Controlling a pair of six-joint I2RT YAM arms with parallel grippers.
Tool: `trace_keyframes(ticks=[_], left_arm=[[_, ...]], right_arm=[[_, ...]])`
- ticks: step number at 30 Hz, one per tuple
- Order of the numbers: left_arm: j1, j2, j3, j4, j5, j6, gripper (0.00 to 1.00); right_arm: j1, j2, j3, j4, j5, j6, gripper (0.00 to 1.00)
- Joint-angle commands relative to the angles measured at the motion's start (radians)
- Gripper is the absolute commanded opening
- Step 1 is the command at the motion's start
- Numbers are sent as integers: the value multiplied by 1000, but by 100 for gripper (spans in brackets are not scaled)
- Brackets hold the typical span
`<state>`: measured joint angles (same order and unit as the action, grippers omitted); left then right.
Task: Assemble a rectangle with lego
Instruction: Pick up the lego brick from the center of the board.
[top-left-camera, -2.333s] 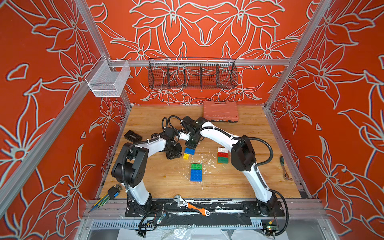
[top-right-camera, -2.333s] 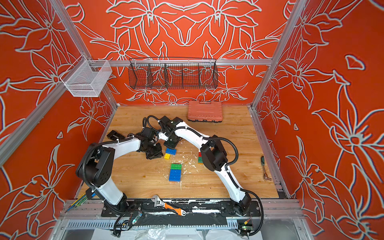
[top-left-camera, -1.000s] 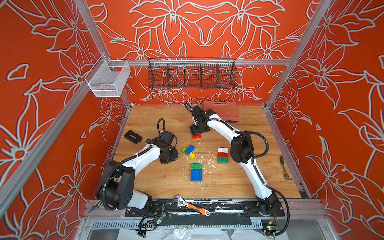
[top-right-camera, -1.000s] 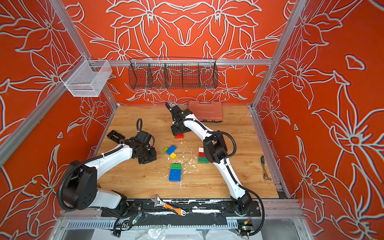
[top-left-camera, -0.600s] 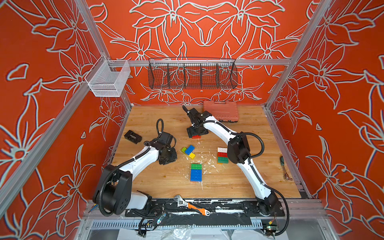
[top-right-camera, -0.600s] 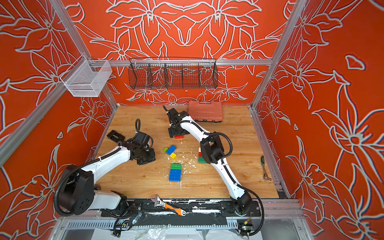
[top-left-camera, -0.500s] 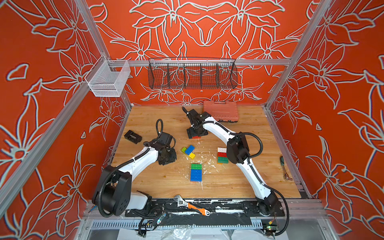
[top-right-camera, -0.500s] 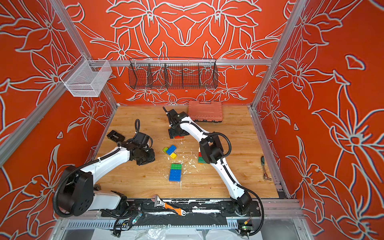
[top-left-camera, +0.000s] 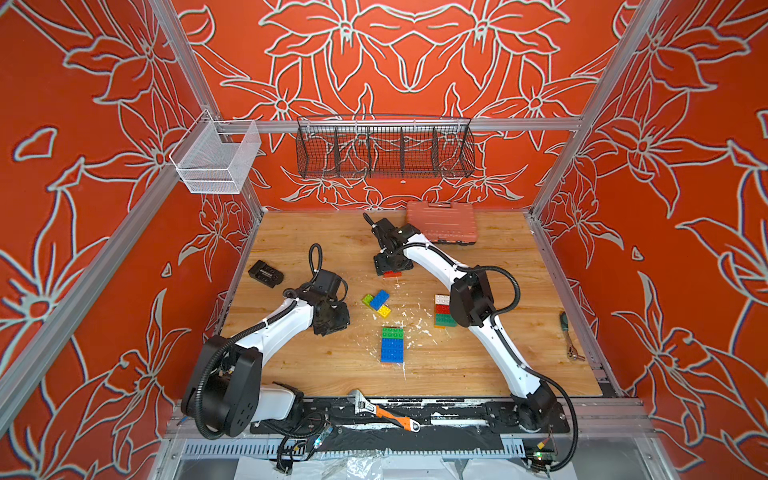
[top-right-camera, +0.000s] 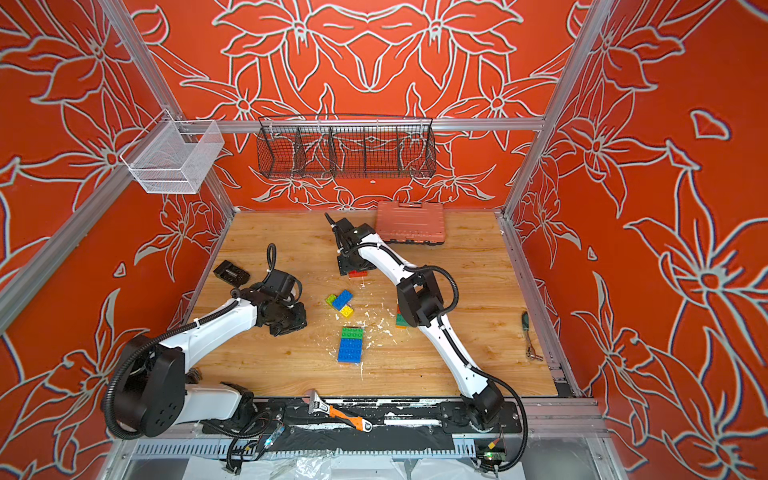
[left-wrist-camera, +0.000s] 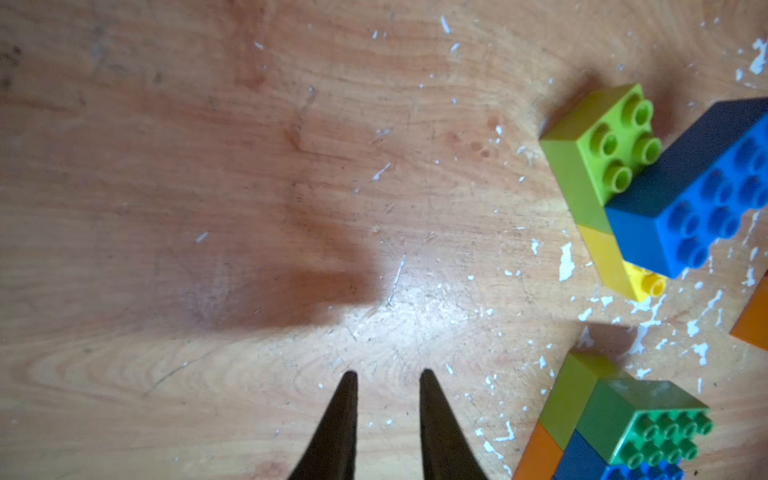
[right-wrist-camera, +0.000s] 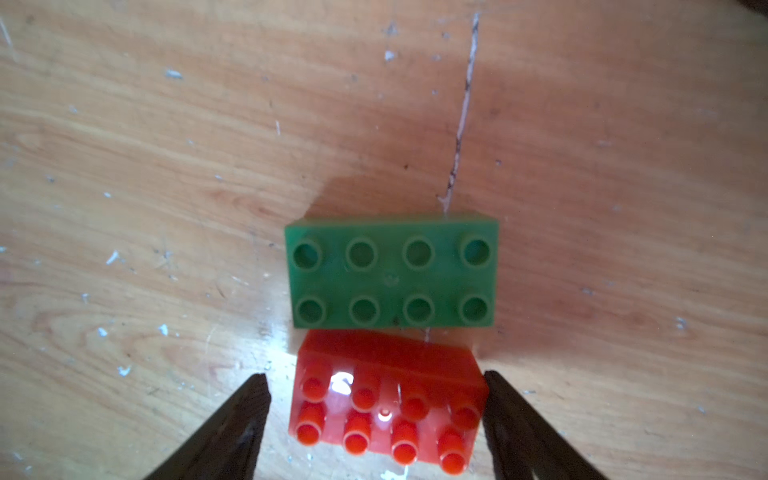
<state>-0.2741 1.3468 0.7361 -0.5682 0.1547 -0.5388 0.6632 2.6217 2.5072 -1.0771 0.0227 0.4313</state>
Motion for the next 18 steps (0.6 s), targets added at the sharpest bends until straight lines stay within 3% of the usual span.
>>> trace_keyframes(ticks=[1,8,14,18], left_arm=[[7,-5,-7,5,3,9,25],[13,-13,-9,2,6,13,26],[15,-31,-12,-8,5,1,26],[15,-49,-10,-16,2,-14,26]], right_arm=[[7,29,29,-52,35,18,79],[8,31,30,-69,60,1,74],[9,-16,0,-67,97,-60,58],[9,-104,-80,-14,92,-174,49]])
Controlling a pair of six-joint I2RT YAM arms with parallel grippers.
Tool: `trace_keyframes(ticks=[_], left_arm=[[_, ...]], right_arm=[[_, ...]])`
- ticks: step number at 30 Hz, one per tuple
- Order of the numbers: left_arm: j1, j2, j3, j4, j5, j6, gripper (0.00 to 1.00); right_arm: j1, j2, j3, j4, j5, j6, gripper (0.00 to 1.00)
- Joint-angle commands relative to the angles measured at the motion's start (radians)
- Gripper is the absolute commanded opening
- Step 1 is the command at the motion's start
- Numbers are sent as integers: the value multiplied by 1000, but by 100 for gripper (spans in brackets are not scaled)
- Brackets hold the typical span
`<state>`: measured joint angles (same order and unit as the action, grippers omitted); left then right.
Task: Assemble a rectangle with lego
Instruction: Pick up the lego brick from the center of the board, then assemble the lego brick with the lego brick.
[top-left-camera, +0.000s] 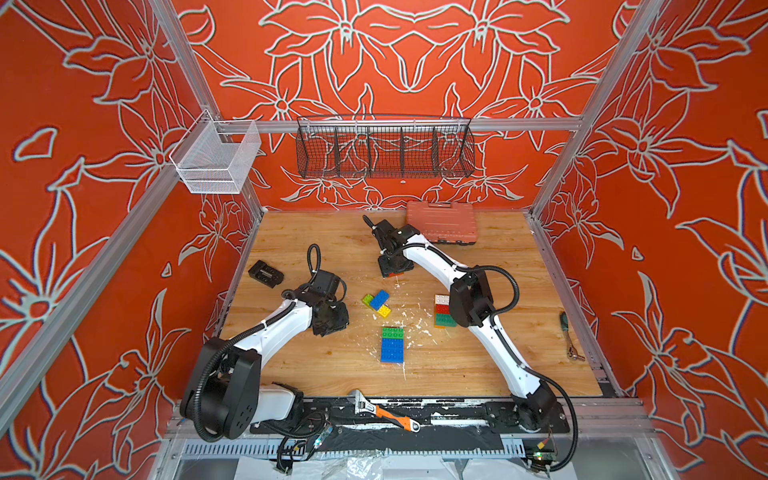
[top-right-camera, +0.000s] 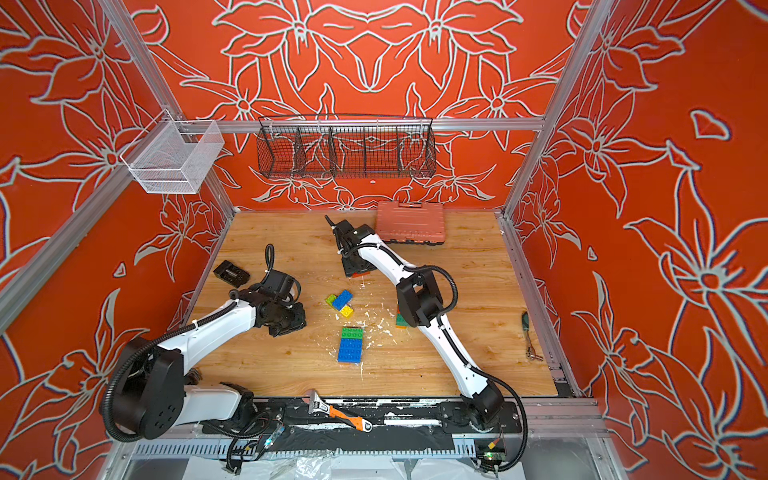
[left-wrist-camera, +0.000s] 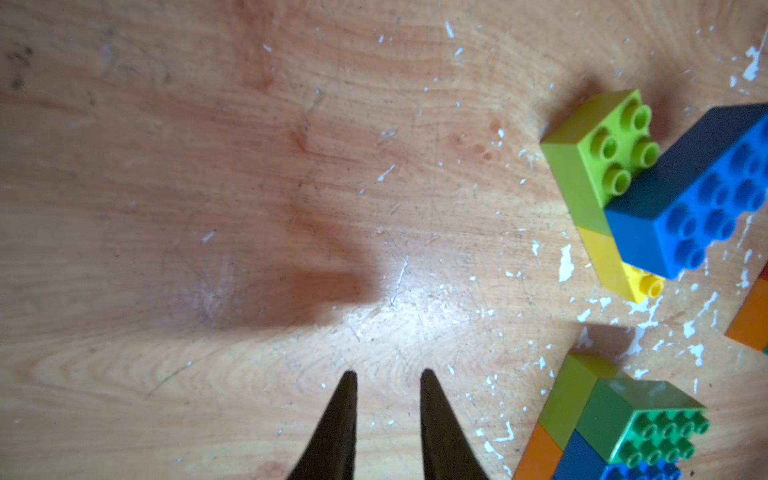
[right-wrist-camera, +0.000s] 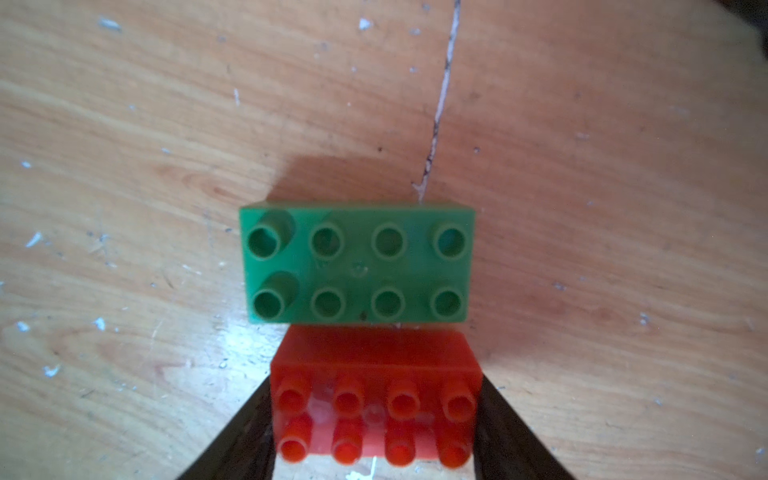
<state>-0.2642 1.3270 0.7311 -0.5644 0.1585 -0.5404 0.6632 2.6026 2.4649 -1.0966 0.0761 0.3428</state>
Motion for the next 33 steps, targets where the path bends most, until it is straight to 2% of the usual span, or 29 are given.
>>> trace_keyframes(ticks=[1,6,10,13,16,21,33], left_arm=[[5,-35,-5,-21,-3,-20,26],[8,-60,4,-19,-12,-40,26],[12,-51,32,-30,-17,-47,26],[14,-40,63,-53,-37,-47,26],[19,-35,96,-83,-68,-43,26],[22,-36,124,-113,-79,-45,26],[22,-91,92,-137,-94,-58,26]], right_arm=[[9,-113,-68,21,24,-134,48],[8,-294,-284,80,-7,-318,44],[9,-467,-501,156,-95,-412,43],[14,-554,-623,182,-154,-427,39],[42,-608,-725,201,-152,-428,38],[83,-632,-805,240,-183,-387,38],[119,-544,-793,264,-198,-330,36]])
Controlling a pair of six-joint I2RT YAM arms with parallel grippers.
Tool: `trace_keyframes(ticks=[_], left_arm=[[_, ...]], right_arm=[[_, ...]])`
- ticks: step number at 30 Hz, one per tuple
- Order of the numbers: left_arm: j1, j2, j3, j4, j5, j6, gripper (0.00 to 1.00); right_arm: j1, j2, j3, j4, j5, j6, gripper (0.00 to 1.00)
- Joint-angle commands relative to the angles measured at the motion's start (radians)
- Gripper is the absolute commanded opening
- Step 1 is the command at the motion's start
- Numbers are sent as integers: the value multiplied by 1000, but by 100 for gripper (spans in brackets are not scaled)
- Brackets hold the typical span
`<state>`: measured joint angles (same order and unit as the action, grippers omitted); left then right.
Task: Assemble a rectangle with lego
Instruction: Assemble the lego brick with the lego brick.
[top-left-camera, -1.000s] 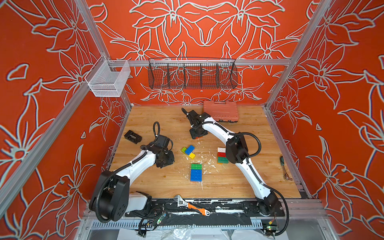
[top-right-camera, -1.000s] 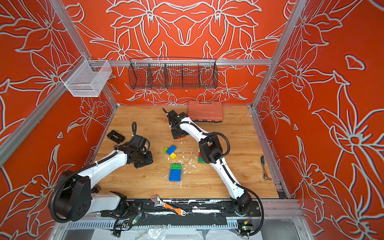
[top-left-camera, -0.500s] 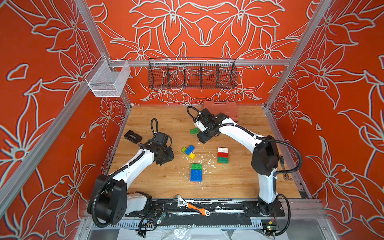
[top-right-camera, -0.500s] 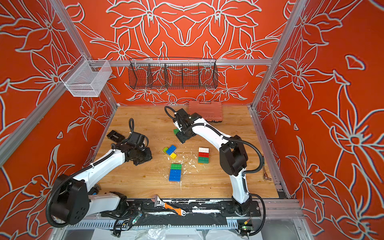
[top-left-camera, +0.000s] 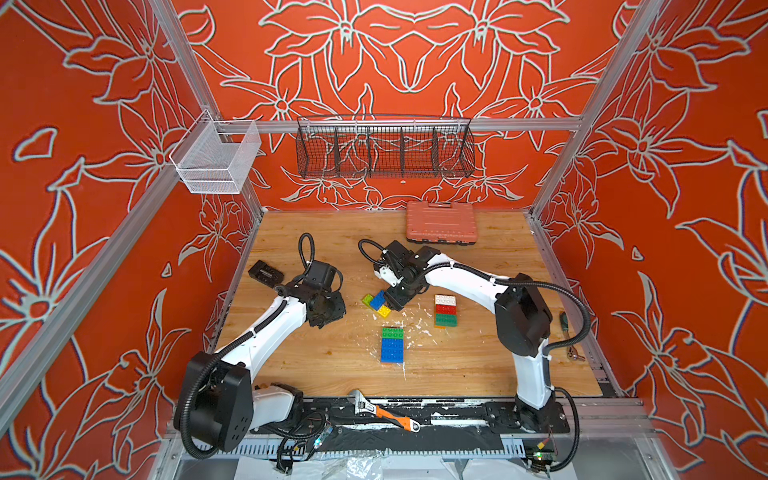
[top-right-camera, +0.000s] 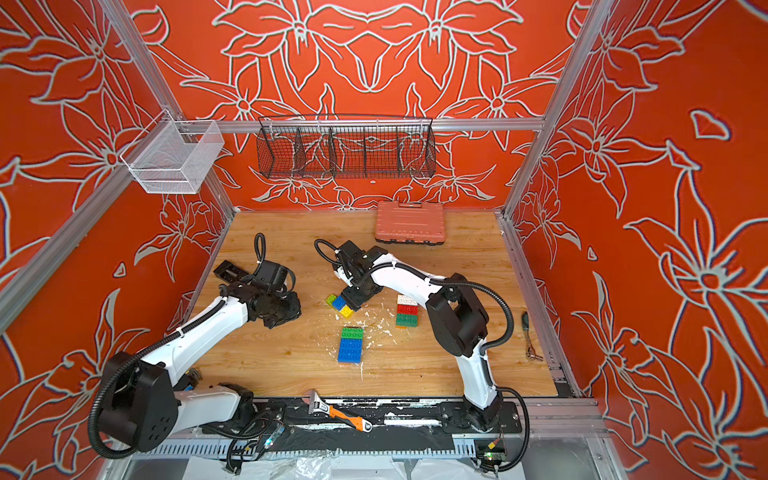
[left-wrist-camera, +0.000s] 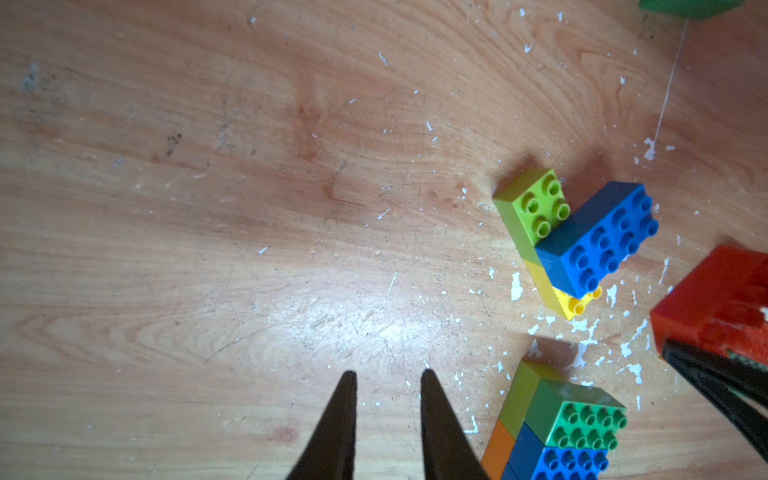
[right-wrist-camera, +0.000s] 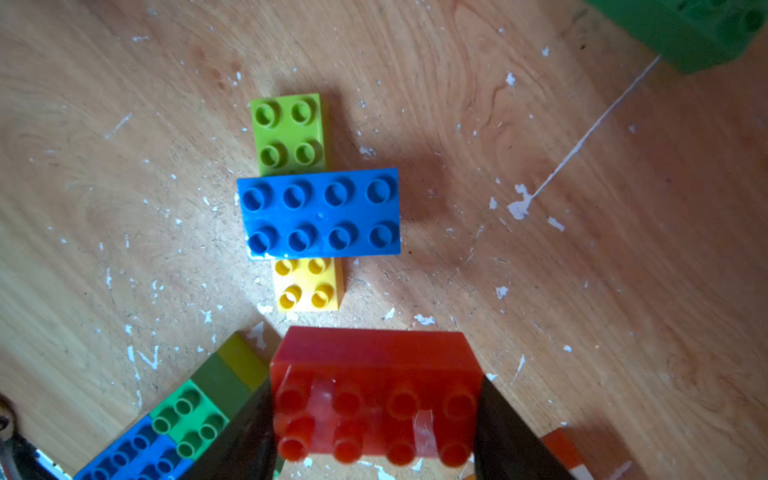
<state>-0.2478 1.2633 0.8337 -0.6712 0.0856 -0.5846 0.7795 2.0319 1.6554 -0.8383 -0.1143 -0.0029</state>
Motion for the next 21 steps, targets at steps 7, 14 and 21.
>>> trace_keyframes(ticks=[7,14,21], left_arm=[[10,-35,-18,-29,-21,-12,26],[17,-34,-21,-28,-18,-7,27],[23,-41,-24,-25,-15,-4,27]], right_arm=[[10,57,40,16,-22,28,35],[36,87,73,6,-21,14,35],[44,118,103,-5,-29,6,35]])
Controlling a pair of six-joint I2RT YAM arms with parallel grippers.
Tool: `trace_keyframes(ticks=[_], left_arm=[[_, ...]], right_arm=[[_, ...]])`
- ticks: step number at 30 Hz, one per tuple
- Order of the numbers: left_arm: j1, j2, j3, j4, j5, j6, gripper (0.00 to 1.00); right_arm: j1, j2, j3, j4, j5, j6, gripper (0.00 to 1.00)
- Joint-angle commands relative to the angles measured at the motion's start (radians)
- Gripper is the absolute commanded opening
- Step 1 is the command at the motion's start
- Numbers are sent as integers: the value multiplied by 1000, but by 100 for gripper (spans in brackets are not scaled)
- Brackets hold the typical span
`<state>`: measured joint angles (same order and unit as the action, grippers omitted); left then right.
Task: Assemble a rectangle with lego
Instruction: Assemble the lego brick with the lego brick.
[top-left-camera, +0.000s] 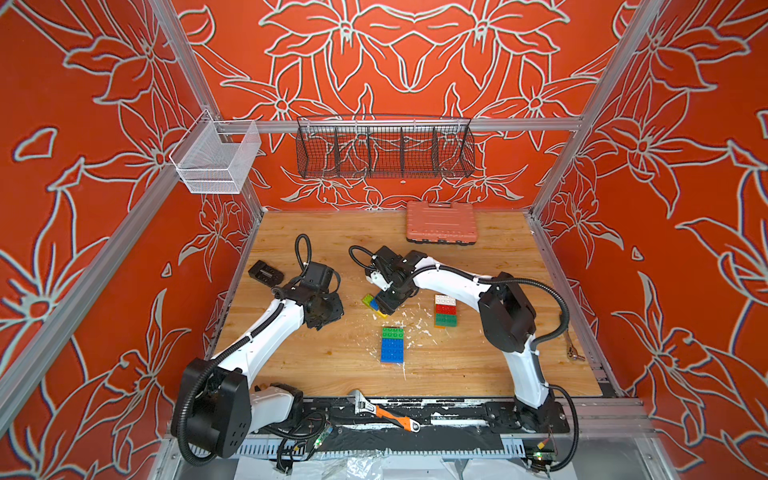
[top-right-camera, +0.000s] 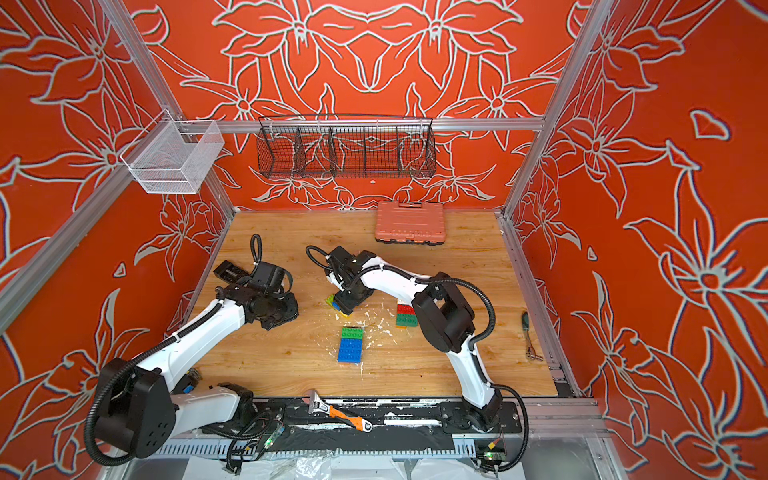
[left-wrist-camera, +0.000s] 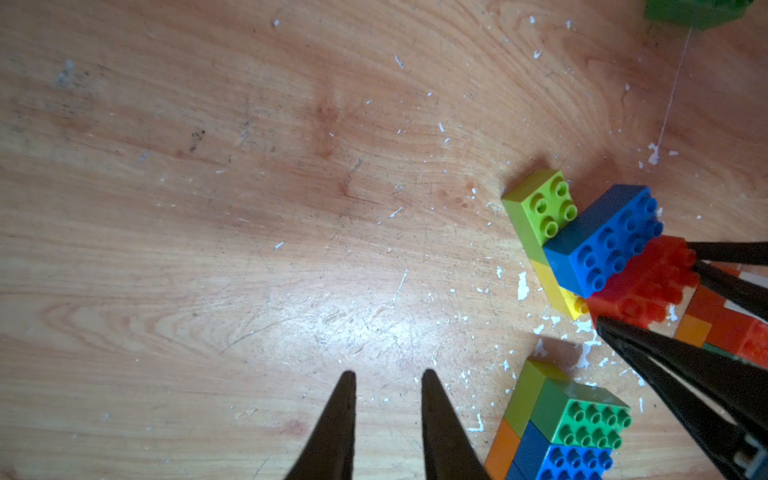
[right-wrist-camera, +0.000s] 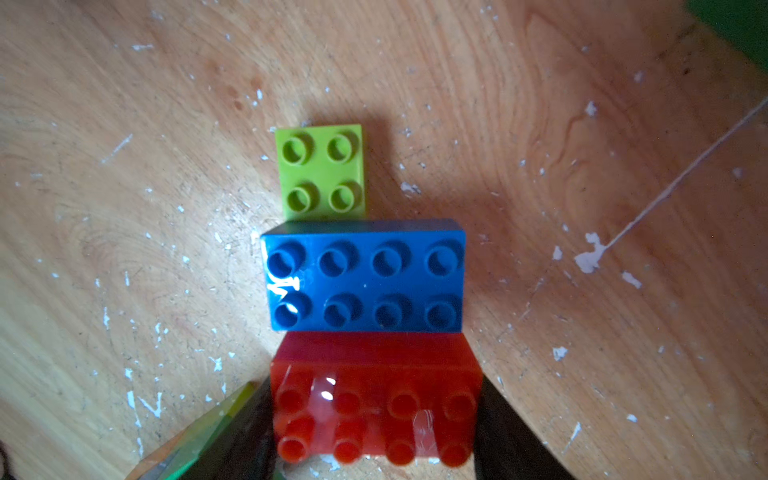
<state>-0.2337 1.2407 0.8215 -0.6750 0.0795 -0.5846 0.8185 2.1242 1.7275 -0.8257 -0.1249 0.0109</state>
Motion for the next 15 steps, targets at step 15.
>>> trace_keyframes(ticks=[15], left_arm=[[20,-18,-20,-18,1,2,27]], right_arm=[[20,43,47,-30,-10,0,35]])
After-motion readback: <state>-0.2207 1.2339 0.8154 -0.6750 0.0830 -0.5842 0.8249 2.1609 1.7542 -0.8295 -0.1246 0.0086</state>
